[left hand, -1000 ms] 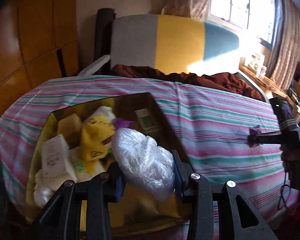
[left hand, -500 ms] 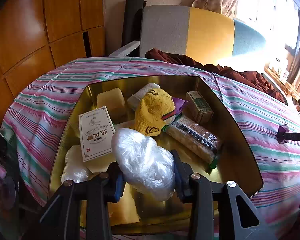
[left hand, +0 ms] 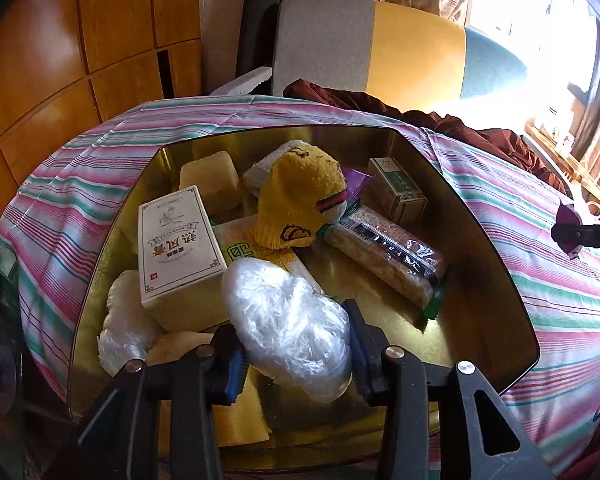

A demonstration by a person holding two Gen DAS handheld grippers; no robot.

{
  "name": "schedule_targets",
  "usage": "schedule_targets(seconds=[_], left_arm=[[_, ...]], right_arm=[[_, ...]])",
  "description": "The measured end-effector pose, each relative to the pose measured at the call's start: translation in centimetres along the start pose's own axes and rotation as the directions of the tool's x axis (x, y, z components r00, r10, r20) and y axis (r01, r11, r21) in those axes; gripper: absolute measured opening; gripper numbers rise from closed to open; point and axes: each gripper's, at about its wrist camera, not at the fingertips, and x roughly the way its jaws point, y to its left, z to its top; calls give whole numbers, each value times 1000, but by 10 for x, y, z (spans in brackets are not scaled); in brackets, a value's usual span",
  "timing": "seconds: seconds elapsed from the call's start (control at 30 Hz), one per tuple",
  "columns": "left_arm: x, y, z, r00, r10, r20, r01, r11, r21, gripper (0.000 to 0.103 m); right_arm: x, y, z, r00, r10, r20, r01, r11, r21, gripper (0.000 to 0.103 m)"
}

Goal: Organize objects
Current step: 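Lower the white plastic bag into the gold tray and open the left gripper, then lower the purple packet into the gold tray and open the right gripper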

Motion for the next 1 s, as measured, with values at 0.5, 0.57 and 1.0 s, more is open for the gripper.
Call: schedule_targets(seconds=[0.5, 0.57, 1.0], left_arm=[[-23, 9, 4, 997, -8, 72, 8, 1000, -9, 79], [-28, 13, 5, 996, 15, 85, -14, 1000, -15, 79], [-48, 43, 9, 989, 101, 111, -90, 991, -100, 86]], right_arm=[[25, 131, 3, 975, 216, -44, -220, 963, -158, 32], [30, 138, 3, 972, 225, -60, -232, 959, -162, 34], [30, 156, -14, 984, 178, -18, -178, 972, -153, 49]])
